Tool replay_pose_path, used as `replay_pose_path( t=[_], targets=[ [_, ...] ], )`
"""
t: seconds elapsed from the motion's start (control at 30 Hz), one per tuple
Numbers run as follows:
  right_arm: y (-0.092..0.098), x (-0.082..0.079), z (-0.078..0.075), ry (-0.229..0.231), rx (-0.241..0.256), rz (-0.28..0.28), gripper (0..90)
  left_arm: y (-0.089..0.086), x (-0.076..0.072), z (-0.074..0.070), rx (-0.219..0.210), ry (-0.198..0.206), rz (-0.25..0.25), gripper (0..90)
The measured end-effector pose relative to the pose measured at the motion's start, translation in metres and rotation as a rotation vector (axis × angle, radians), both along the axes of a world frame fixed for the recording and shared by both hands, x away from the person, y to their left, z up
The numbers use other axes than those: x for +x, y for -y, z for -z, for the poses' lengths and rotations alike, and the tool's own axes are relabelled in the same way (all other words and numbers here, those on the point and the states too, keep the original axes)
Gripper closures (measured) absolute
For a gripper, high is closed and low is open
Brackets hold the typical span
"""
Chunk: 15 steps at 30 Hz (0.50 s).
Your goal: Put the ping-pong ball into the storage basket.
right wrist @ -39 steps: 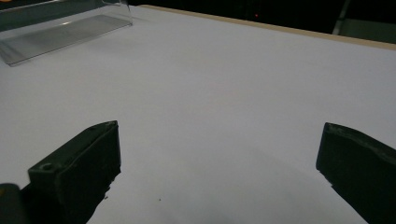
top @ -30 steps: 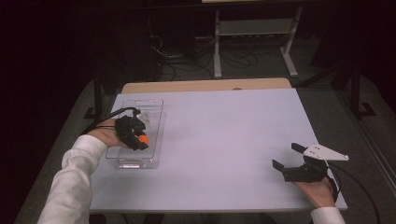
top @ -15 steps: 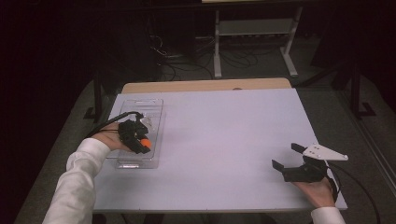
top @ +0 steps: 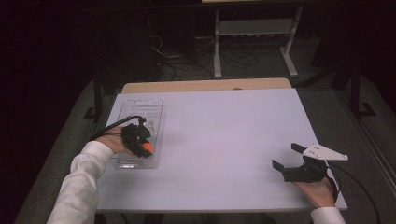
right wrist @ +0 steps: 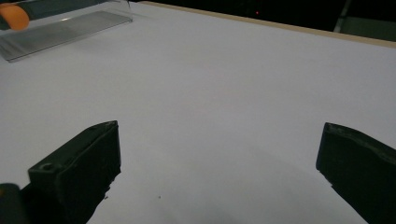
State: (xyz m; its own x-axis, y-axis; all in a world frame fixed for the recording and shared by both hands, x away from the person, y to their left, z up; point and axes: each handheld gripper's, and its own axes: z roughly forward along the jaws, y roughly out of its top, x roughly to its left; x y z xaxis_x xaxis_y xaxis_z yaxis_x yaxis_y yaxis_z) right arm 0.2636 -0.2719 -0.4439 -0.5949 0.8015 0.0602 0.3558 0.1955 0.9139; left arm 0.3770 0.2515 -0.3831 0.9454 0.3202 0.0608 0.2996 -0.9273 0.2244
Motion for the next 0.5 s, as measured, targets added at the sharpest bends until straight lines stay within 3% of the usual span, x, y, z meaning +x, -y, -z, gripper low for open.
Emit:
replay_pose_path(
  t=[0.5],
  targets=[
    [-0.0002,-0.0005,-0.0003,0.000,-0.001,-0.001,0.0,0.0017,0.0023,0.0035,0.001,0.006,-0.013,49.5]
  ],
)
